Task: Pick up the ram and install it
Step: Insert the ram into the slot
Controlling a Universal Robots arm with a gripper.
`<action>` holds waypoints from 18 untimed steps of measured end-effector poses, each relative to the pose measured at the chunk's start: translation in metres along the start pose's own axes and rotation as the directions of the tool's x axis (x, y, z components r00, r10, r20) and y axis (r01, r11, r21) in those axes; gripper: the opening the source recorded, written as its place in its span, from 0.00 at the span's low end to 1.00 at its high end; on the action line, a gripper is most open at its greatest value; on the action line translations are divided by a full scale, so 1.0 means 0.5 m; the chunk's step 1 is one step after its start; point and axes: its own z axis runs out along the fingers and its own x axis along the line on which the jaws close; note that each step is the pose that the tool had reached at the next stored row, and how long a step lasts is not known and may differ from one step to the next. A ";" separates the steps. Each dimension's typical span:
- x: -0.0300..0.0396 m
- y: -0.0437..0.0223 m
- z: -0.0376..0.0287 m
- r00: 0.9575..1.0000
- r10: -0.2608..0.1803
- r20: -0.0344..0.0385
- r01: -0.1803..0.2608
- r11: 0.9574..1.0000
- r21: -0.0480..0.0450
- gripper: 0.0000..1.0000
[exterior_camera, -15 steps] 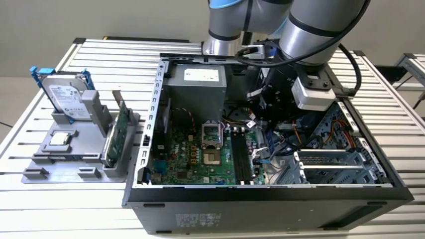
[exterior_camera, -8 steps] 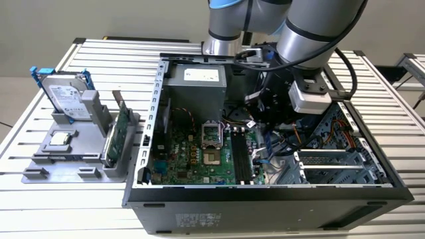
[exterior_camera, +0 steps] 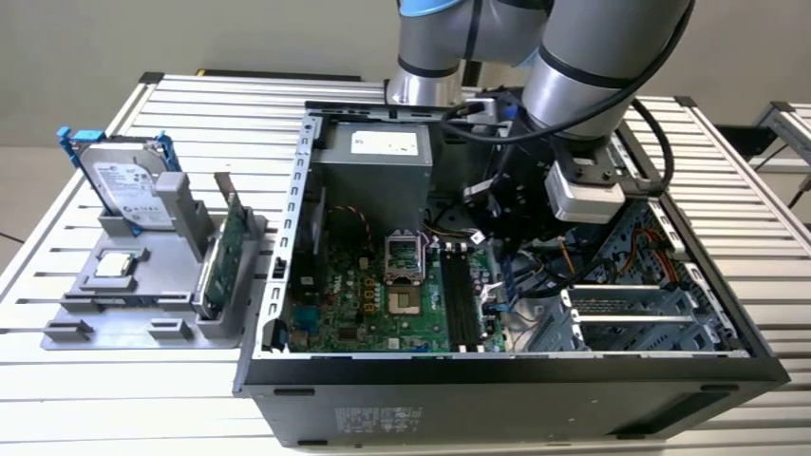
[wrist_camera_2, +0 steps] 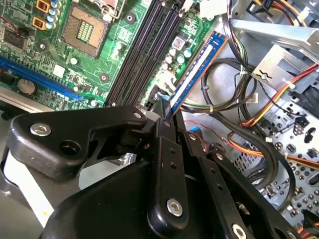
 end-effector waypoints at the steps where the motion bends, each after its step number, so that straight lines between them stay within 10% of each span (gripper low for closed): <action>1: -0.001 0.000 0.002 1.000 0.000 0.000 0.000 1.000 0.000 0.00; 18: -0.011 0.000 0.038 1.000 0.000 0.000 0.000 1.000 0.000 0.00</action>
